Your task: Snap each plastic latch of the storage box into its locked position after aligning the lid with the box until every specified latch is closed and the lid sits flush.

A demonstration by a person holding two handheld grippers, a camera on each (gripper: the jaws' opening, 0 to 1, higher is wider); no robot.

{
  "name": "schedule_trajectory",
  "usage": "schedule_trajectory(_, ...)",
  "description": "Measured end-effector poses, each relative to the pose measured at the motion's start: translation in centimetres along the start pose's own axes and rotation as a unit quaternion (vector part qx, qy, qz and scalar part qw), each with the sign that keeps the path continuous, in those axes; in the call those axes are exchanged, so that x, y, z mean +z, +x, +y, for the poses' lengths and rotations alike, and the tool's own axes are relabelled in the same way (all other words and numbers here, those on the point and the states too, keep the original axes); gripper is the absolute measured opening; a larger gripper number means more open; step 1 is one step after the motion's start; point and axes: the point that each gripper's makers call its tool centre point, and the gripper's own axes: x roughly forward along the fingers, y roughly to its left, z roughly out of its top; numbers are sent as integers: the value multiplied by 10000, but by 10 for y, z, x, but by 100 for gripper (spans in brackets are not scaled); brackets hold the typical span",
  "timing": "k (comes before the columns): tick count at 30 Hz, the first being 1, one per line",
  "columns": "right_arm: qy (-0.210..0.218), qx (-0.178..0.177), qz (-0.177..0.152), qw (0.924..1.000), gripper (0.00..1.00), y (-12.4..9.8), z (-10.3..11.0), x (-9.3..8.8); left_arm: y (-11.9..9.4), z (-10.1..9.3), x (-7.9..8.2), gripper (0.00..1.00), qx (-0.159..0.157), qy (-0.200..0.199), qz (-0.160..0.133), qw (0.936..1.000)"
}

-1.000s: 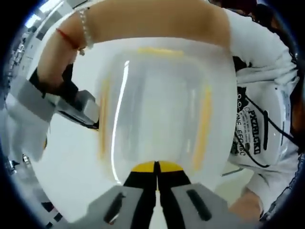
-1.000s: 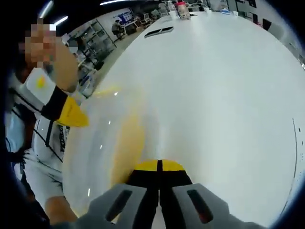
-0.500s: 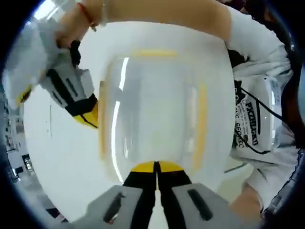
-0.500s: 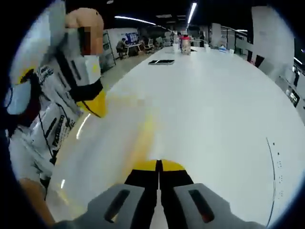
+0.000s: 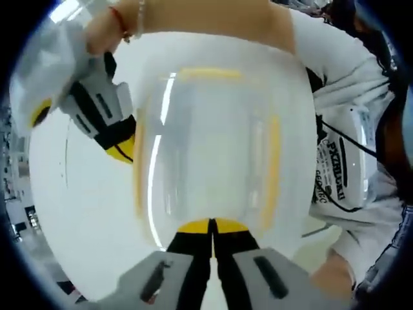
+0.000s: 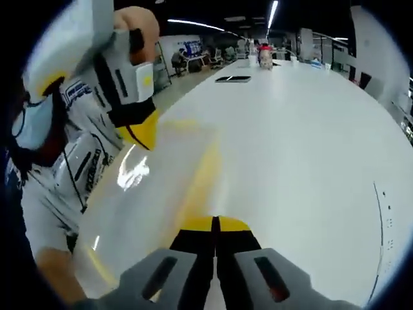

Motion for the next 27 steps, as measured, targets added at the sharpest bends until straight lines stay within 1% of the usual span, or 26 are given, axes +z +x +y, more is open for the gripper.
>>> schedule_trajectory(1,48,-11,84,10000,0,3,-1,-3,0,0,0,0,-1,11,15,10000)
schedule_trajectory(2,201,13,267,9994,0,5,-1,-9,1,-2,1,0,-13,3,37,10000)
schedule_trajectory(3,240,5,419,9988,0,7,-2,-14,0,-2,2,0,-32,20,52,10000)
schedule_trajectory(5,434,15,599,9973,0,9,-2,-19,0,-2,2,0,-65,59,84,9999)
schedule_trajectory(7,404,-112,940,9947,0,11,-4,-26,0,-3,3,0,-81,129,119,9998)
schedule_trajectory(8,457,-76,899,9949,0,12,-3,-23,-1,-3,3,0,-92,140,116,9998)
schedule_trajectory(9,584,-62,971,9935,0,10,-2,-25,-2,-3,3,0,-129,13,81,9999)
schedule_trajectory(13,822,31,993,9917,0,11,-1,-27,-3,-3,2,0,-159,16,9,9999)
schedule_trajectory(15,950,86,1052,9899,0,13,2,-28,-4,-3,2,0,-156,16,-85,9998)
schedule_trajectory(16,1003,91,1120,9886,0,14,3,-28,-5,-2,3,0,-56,345,-129,9993)
schedule_trajectory(17,1086,76,1148,9874,0,14,3,-29,-5,-4,3,0,6,407,-98,9991)
schedule_trajectory(18,1080,105,1228,9865,0,15,4,-29,-4,-6,4,0,26,526,-47,9986)
schedule_trajectory(21,1011,60,1412,9848,0,13,4,-31,-4,-5,6,0,-28,412,7,9991)
schedule_trajectory(24,1437,151,1626,9760,0,13,5,-36,-3,-4,7,0,-83,376,87,9992)
schedule_trajectory(25,1501,108,1617,9753,0,15,4,-35,-4,-4,7,0,-94,346,100,9993)
schedule_trajectory(26,1438,167,1679,9751,0,17,3,-35,-4,-4,7,0,-117,372,107,9992)
schedule_trajectory(27,1559,190,1667,9734,0,17,5,-36,-4,-3,7,0,-132,313,102,9994)
